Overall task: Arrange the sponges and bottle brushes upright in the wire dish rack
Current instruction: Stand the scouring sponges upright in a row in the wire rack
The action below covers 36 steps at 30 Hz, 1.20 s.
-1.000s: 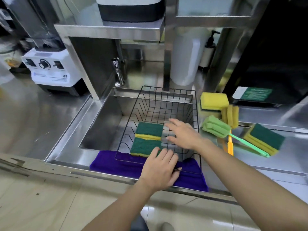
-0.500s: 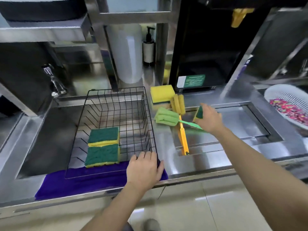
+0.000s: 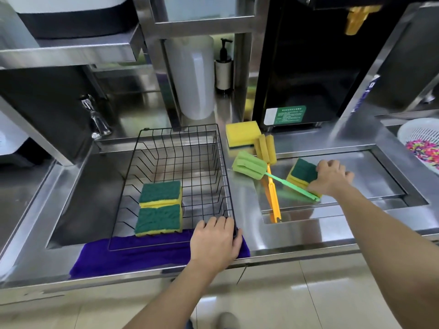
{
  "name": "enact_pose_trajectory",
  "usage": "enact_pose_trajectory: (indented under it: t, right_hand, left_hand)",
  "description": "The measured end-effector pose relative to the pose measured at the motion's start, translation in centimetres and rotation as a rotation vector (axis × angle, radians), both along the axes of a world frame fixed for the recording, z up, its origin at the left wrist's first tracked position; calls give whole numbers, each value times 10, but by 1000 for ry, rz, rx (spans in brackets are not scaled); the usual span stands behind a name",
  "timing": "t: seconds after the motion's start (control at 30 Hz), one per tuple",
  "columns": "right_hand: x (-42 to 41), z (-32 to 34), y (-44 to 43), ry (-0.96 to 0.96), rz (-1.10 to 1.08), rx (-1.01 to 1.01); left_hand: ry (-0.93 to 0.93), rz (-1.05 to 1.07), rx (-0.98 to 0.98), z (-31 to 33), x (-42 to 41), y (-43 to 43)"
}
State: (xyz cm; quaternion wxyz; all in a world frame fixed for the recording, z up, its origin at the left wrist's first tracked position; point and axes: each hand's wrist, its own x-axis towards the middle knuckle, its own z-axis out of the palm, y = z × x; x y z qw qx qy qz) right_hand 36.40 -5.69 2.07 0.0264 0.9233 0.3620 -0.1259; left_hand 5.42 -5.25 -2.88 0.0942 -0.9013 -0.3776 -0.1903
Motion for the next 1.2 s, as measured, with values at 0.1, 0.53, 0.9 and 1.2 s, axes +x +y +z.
enact_pose_trajectory:
  t: [0.1,0.53,0.9,1.2]
  right_hand:
    - [0,-2,-2,34,-8,28]
    - [-61,53,55,282,8,811]
    - [-173,39,132,404,417,650]
    - [-232,20,164,374,720,443]
  left_hand:
    - [0,-6,4,-1,0,0]
    - [21,26,31,0,-45,14]
    - [6,189,64,2,-128,38]
    - [-104,174,110,-4,-130,38]
